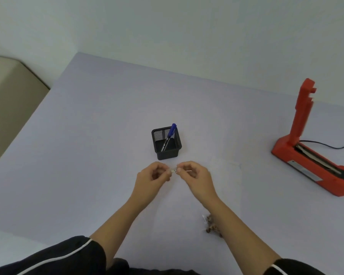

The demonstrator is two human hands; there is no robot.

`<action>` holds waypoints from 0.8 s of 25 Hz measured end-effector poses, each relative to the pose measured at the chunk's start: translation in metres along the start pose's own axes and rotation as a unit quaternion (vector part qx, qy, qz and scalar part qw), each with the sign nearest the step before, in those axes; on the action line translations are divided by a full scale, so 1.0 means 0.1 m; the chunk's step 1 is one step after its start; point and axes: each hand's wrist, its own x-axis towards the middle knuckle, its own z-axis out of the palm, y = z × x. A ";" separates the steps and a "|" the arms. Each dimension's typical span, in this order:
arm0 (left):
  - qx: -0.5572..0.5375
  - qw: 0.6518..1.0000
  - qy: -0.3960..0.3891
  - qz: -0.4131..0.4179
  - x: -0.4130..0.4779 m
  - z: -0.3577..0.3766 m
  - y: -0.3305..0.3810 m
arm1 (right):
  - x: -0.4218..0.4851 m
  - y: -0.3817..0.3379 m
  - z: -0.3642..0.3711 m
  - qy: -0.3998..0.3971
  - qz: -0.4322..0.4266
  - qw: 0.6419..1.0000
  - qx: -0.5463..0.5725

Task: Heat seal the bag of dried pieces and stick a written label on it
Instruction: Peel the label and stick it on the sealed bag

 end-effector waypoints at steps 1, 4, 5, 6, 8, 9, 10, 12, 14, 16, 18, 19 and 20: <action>-0.030 0.999 0.003 0.010 -0.06 -0.02 0.12 | -0.08 -0.11 -0.02 0.003 0.001 0.999 0.039; -0.058 0.996 0.015 0.059 -0.23 -0.09 0.37 | -0.31 -0.40 -0.09 0.012 -0.009 0.993 0.119; -0.041 0.995 0.021 0.085 -0.29 -0.10 0.43 | -0.38 -0.48 -0.10 0.019 -0.014 0.991 0.128; -0.018 0.993 0.030 0.113 -0.35 -0.11 0.47 | -0.45 -0.54 -0.12 0.028 -0.020 0.991 0.133; 0.038 0.982 0.058 0.175 -0.46 -0.11 0.52 | -0.57 -0.63 -0.15 0.041 -0.031 0.990 0.130; 0.066 0.973 0.073 0.209 -0.51 -0.10 0.54 | -0.62 -0.67 -0.16 0.045 -0.037 0.990 0.127; 0.085 0.964 0.088 0.238 -0.55 -0.09 0.55 | -0.67 -0.70 -0.17 0.047 -0.044 0.990 0.125; 0.105 0.948 0.107 0.280 -0.62 -0.07 0.58 | -0.76 -0.73 -0.19 0.050 -0.052 0.990 0.124; 0.132 0.928 0.122 0.326 -0.66 -0.06 0.59 | -0.83 -0.77 -0.21 0.052 -0.056 0.988 0.131; 0.172 0.902 0.140 0.370 -0.69 -0.05 0.59 | -0.87 -0.78 -0.23 0.050 -0.056 0.987 0.143; 0.211 0.876 0.155 0.406 -0.72 -0.07 0.59 | -0.92 -0.81 -0.22 0.048 -0.059 0.986 0.147; 0.232 0.862 0.161 0.421 -0.73 -0.08 0.59 | -0.94 -0.81 -0.22 0.049 -0.060 0.986 0.147; 0.253 0.847 0.167 0.436 -0.74 -0.09 0.59 | -0.96 -0.82 -0.22 0.048 -0.061 0.986 0.148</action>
